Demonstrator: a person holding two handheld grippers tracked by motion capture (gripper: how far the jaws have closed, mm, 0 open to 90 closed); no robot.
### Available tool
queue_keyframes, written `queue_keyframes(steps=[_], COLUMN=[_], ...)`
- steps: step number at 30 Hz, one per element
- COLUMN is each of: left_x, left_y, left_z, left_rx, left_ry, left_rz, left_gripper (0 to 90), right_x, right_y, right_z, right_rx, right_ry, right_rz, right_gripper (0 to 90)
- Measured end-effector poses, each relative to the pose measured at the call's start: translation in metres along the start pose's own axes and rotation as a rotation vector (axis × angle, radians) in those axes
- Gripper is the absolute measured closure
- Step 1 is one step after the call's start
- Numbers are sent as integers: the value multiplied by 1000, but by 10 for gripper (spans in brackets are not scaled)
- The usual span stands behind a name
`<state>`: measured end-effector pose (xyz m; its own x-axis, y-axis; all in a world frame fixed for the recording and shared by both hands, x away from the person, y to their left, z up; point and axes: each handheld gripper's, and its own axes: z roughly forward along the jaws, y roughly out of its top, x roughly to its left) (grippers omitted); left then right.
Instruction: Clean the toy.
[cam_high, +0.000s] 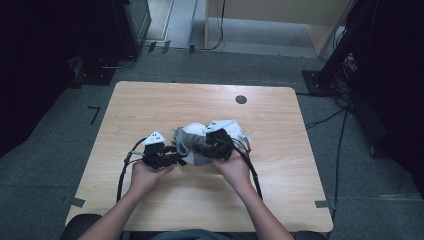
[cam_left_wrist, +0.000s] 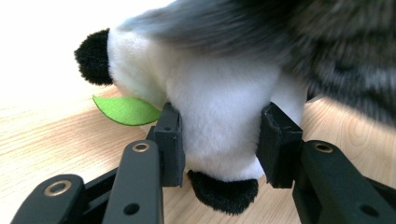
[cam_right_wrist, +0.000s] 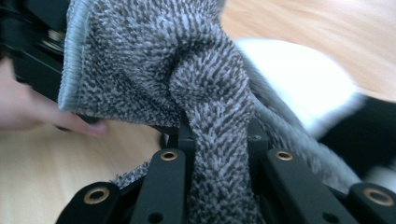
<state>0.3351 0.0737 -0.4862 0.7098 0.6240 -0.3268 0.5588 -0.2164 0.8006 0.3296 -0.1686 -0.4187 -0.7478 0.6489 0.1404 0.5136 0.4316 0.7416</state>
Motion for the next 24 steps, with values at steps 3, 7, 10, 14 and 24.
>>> queue_keyframes(steps=[3,7,10,14,24], left_x=[0,0,1,2,6], left_y=[0,1,1,2,4], left_z=[0,0,0,-1,-1], left_rx=[0,3,-1,6,19], left_ry=[-2,-5,-11,-11,-14], left_rz=[2,-5,-11,-1,-11], left_gripper=[577,577,576,578,584], right_x=[-16,-31,-43,-57,-87], right_y=[-10,-19,-26,-36,-67], right_z=[-26,-48,-61,-68,-69], right_rx=[-18,-53,-80,-104,-80], right_ry=[-66,-113,-148,-174,-229], right_rz=[25,63,93,139,247], right_gripper=[770,770,770,769,770])
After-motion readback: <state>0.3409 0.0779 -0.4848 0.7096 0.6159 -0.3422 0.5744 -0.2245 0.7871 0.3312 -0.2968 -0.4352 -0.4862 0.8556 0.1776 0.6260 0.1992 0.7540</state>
